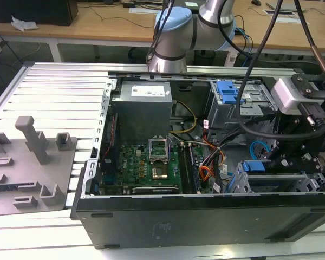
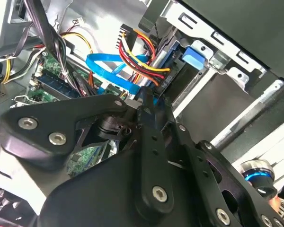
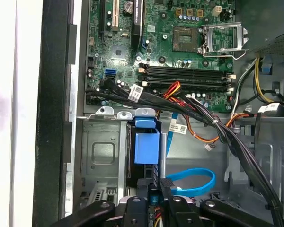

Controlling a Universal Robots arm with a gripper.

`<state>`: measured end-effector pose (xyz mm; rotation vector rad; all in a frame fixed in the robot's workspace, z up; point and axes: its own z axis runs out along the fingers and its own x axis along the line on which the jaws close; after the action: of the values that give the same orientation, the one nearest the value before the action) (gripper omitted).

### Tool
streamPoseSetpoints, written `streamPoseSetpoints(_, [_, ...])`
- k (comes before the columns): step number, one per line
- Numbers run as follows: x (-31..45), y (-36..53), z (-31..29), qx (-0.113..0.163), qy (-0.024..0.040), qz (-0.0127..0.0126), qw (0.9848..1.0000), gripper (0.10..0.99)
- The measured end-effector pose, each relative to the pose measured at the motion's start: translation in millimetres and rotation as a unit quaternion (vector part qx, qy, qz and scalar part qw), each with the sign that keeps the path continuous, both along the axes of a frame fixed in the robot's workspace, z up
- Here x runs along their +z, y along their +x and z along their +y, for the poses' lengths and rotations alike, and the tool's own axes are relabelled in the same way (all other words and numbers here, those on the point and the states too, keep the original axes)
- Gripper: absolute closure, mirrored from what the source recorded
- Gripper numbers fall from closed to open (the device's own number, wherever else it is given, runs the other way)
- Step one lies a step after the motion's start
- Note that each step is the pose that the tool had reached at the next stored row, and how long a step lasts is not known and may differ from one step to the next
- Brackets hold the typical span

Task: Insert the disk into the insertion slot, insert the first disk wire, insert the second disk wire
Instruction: 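Insert the second disk wire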

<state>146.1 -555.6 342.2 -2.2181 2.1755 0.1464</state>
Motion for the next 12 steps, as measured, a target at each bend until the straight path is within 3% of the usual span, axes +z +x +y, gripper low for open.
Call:
streamPoseSetpoints(7, [31.8, 0.0, 0.0, 0.0, 0.0, 0.0, 1.0, 0.847])
streamPoseSetpoints(12, [42.6, 0.0, 0.0, 0.0, 0.0001, 0.0, 1.0, 0.847])
